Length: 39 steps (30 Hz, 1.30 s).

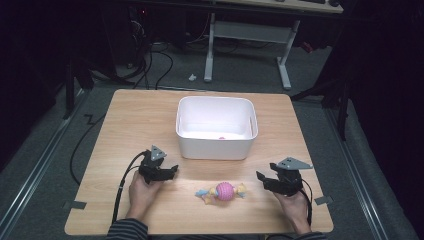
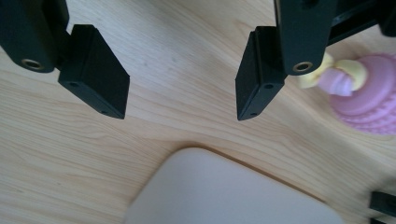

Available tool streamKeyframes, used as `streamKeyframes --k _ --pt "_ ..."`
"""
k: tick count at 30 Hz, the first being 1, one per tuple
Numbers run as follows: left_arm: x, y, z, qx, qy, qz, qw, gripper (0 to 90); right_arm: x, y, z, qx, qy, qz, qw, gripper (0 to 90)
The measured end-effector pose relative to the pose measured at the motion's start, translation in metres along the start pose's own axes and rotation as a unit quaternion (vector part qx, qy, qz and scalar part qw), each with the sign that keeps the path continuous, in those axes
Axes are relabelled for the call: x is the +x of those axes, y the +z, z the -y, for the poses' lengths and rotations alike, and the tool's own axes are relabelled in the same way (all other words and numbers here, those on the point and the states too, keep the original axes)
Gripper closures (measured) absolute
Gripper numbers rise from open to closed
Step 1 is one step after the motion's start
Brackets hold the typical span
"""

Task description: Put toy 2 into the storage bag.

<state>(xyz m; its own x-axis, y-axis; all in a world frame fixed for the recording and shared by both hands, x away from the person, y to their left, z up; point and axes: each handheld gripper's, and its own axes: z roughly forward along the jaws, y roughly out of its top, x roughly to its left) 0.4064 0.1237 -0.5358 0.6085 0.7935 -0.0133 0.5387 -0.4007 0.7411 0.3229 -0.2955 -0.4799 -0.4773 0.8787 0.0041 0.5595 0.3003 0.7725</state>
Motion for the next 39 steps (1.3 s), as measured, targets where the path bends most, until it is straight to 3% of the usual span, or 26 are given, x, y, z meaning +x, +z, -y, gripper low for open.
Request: streamKeyframes --k 11,17,24,39 --pt "0.000 0.000 0.000 -0.001 -0.001 0.000 1.0000 25.9 0.034 0.000 -0.014 -0.002 -0.050 -0.041 0.9979 35.1" --pt "0.000 0.000 0.000 0.000 0.000 0.000 1.0000 25.9 0.044 0.002 -0.016 -0.007 -0.052 -0.076 0.9957 34.9" --pt "0.000 0.000 0.000 0.000 0.000 0.000 1.0000 25.9 0.061 0.005 -0.017 -0.001 -0.073 -0.107 0.9915 34.0" --pt "0.000 0.000 0.000 0.001 0.001 0.000 1.0000 25.4 0.095 0.022 -0.021 0.032 -0.123 -0.140 0.9819 28.2"
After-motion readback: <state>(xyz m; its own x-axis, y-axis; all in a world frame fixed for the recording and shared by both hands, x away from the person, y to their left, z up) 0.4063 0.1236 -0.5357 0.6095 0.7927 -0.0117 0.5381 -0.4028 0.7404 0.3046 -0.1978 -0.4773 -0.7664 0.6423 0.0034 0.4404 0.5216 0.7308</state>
